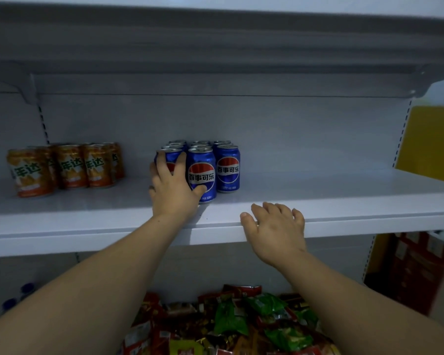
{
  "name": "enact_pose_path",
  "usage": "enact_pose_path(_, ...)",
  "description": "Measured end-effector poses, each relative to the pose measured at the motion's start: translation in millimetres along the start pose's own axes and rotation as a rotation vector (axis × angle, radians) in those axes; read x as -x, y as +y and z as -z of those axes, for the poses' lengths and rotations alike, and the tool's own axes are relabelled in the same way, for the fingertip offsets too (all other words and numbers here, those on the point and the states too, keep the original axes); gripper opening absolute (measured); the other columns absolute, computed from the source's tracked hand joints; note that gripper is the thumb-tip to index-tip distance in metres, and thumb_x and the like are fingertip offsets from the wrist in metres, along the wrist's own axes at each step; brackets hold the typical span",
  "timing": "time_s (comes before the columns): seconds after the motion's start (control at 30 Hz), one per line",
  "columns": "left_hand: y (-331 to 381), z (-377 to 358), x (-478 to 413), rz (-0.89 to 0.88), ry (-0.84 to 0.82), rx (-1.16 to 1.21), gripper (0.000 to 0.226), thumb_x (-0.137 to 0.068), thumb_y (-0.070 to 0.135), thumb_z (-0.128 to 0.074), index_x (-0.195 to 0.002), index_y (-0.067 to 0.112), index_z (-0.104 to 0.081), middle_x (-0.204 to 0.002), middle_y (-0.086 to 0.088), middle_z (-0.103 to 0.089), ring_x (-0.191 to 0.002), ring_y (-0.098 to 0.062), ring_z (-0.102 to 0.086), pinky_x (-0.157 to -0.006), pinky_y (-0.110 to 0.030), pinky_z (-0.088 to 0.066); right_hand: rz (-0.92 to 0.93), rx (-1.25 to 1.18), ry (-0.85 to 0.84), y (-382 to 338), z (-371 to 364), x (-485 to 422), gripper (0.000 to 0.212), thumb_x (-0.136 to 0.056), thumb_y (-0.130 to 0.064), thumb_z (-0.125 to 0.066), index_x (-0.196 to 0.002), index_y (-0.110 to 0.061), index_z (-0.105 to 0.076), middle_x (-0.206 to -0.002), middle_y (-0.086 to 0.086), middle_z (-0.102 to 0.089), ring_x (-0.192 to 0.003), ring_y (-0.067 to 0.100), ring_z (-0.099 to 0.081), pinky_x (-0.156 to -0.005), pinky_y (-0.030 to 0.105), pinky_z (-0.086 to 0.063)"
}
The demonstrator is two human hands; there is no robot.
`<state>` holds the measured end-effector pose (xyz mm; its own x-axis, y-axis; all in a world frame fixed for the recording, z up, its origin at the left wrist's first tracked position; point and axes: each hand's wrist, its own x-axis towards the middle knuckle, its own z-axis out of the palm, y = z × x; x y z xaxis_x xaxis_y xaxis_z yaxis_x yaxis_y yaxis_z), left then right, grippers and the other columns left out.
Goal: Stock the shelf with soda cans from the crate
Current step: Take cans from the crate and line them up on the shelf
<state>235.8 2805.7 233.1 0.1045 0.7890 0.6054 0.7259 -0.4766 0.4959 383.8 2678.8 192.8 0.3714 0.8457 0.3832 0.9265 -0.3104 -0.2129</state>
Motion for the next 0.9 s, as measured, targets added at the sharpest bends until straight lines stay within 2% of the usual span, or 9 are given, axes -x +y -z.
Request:
enact_pose_path(0.1,7,15,10,0.006,-0.050,0.002,0.085,-0.083,0.041,-0.067,-0.150,0.028,-0.015,-0.158,-0.006,0.003,-0.145,-0.030,-0.001,-0.116,-0.052,-0.016,0.121,0.059,-0.067,16,7,20,0.067,-0.094,-0.058,-0.016,-0.152,-0.025,-0.018,-0.160,-0.001,-0.017,-0.146,0.018,-0.010,-0.118,0.039,0.001)
enact_pose_path(0.17,15,26,22,-0.007,-0.109,0.015,0.082,-0.086,0.040,-0.063,-0.150,0.027,-0.015,-0.159,-0.005,0.002,-0.146,-0.026,0.000,-0.118,-0.050,-0.011,0.160,0.108,-0.136,29,13,40,0.073,-0.097,-0.054,-0.033,-0.154,-0.025,0.001,-0.162,-0.001,0.003,-0.148,0.017,0.006,-0.118,0.036,0.007)
enact_pose_path(0.23,28,34,40,-0.061,-0.176,0.074,0.078,-0.087,0.039,-0.062,-0.150,0.026,-0.018,-0.160,-0.002,-0.001,-0.147,-0.024,-0.003,-0.118,-0.048,-0.013,0.128,0.093,-0.194,38,21,61,0.078,-0.096,-0.049,-0.043,-0.154,-0.028,0.005,-0.162,-0.002,0.011,-0.148,0.017,0.011,-0.118,0.036,0.005)
enact_pose_path(0.37,71,39,90,-0.189,-0.432,0.129,0.075,-0.088,0.040,-0.060,-0.150,0.023,-0.021,-0.160,-0.002,-0.009,-0.146,-0.023,-0.012,-0.116,-0.043,-0.022,-0.060,0.049,-0.301,66,39,119,0.072,-0.096,-0.051,-0.044,-0.154,-0.024,-0.011,-0.162,0.003,-0.007,-0.147,0.021,-0.009,-0.120,0.036,-0.011)
enact_pose_path(0.47,115,31,141,-0.279,-0.640,0.168,0.075,-0.088,0.041,-0.060,-0.150,0.023,-0.023,-0.159,-0.004,-0.012,-0.146,-0.022,-0.013,-0.117,-0.039,-0.019,-0.207,0.068,-0.337,107,58,181,0.069,-0.096,-0.053,-0.043,-0.152,-0.020,-0.021,-0.157,0.005,-0.025,-0.142,0.024,-0.025,-0.114,0.034,-0.023)
enact_pose_path(0.6,182,4,218,-0.426,-0.889,0.176,0.077,-0.087,0.043,-0.061,-0.150,0.020,-0.022,-0.159,-0.008,-0.014,-0.146,-0.024,-0.013,-0.116,-0.035,-0.017,-0.470,0.118,-0.452,176,88,269,0.068,-0.095,-0.055,-0.043,-0.150,-0.019,-0.025,-0.152,0.008,-0.033,-0.136,0.028,-0.034,-0.106,0.036,-0.035)
enact_pose_path(0.77,261,-51,317,-0.590,-1.155,0.171,0.076,-0.087,0.043,-0.060,-0.150,0.018,-0.024,-0.156,-0.007,-0.022,-0.142,-0.024,-0.024,-0.114,-0.034,-0.025,-0.825,0.121,-0.495,273,111,361,0.071,-0.093,-0.056,-0.044,-0.151,-0.019,-0.025,-0.153,0.007,-0.032,-0.137,0.026,-0.035,-0.110,0.035,-0.034)
enact_pose_path(0.9,307,-111,386,-0.726,-1.307,0.113,0.074,-0.085,0.044,-0.062,-0.147,0.021,-0.030,-0.153,-0.004,-0.029,-0.137,-0.024,-0.032,-0.111,-0.034,-0.030,-0.990,0.075,-0.526,335,107,413,0.069,-0.094,-0.055,-0.045,-0.150,-0.018,-0.027,-0.151,0.007,-0.035,-0.135,0.026,-0.037,-0.110,0.037,-0.035)
